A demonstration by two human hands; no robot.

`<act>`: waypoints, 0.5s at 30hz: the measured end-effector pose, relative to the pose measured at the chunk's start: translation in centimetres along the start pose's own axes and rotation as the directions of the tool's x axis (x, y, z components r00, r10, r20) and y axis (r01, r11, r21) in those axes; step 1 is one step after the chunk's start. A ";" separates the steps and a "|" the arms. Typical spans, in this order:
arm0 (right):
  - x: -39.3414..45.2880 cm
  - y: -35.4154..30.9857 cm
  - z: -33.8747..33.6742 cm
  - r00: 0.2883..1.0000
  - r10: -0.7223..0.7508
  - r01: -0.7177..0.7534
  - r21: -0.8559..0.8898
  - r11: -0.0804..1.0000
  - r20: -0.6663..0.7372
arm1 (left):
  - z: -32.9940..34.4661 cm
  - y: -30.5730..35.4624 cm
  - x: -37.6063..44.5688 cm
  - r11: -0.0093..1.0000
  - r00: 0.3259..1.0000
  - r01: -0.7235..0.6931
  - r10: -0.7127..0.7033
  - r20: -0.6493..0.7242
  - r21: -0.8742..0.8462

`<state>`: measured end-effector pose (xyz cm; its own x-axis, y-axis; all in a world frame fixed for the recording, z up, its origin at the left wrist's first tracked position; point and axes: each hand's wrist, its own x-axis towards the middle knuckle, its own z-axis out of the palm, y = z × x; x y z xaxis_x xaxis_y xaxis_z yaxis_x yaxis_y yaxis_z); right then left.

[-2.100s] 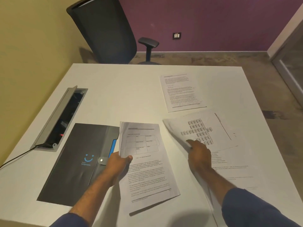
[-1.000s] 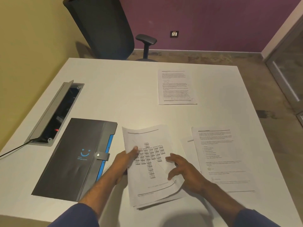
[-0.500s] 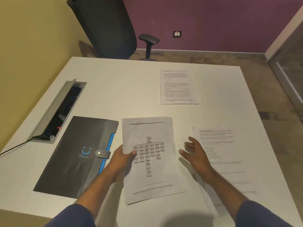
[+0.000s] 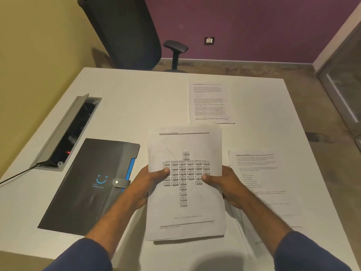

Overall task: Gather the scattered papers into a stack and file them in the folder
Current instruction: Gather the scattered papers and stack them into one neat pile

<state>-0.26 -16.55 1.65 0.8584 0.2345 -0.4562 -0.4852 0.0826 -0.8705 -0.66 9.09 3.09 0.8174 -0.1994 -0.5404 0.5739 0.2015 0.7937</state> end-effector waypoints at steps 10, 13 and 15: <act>-0.8 -3.6 0.7 0.821 -0.523 0.438 -0.333 0.835 -0.230 | 2.8 1.4 -0.1 0.828 0.835 -0.501 0.539 -0.111 0.253; -1.5 -3.6 1.4 0.777 -0.602 0.533 -0.319 0.784 -0.183 | 3.1 1.2 -0.1 0.800 0.803 -0.551 0.586 -0.109 0.239; -1.3 -2.1 1.6 0.843 -0.492 0.418 -0.309 0.854 -0.218 | 3.2 0.1 0.4 0.839 0.833 -0.440 0.514 -0.202 0.319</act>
<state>-0.65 -15.48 4.36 0.9985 -0.0542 0.0032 -0.0039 -0.1305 -0.9914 -0.40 5.97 3.81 0.9864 0.1317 -0.0986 0.1058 -0.0492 0.9932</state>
